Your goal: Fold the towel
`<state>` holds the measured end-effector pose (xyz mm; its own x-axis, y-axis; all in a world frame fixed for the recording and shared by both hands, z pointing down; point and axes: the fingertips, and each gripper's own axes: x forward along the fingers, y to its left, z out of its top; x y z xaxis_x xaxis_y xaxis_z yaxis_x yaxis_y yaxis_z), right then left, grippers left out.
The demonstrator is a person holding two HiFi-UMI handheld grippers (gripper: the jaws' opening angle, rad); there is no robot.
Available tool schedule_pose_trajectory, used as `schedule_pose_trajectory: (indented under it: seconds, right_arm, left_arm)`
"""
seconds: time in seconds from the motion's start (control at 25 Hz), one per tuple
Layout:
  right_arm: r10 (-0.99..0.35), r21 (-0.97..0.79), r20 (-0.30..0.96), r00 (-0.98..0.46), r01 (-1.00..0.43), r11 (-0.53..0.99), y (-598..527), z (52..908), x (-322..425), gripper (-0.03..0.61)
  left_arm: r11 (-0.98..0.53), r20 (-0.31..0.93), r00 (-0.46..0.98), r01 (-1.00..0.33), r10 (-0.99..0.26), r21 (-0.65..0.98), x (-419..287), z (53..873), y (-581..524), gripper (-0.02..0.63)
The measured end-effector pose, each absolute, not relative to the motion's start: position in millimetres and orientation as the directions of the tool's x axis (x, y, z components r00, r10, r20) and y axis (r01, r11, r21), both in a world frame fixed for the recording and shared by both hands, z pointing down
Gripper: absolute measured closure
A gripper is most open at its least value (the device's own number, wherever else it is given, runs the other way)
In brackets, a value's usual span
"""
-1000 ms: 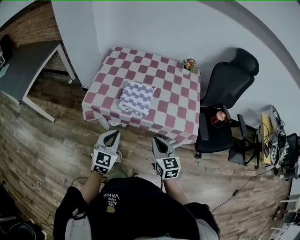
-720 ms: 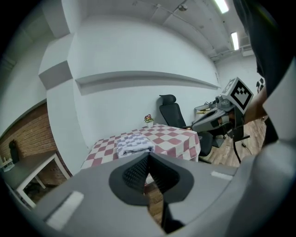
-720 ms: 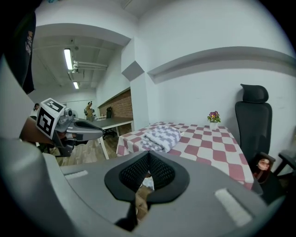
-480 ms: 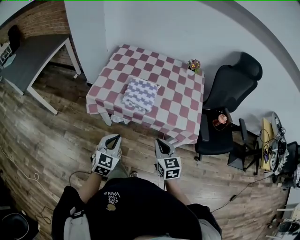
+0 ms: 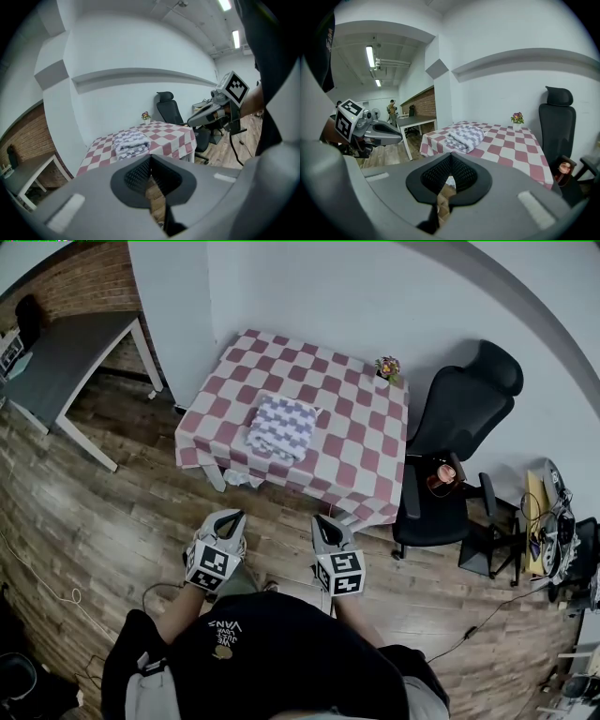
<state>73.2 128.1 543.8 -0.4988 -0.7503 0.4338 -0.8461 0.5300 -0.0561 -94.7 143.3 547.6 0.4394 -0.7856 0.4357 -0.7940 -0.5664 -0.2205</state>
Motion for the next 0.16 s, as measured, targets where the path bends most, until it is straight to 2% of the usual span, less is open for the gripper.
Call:
schedule_pose_trajectory:
  seconds: [0.16]
  right_arm:
    - [-0.748,-0.054,0.433,-0.504,-0.842,0.536,129.0,542.8,68.2,0.574]
  left_arm:
    - [-0.574,0.434,0.446,-0.787,-0.783,-0.227,-96.5,544.8,144.3,0.612]
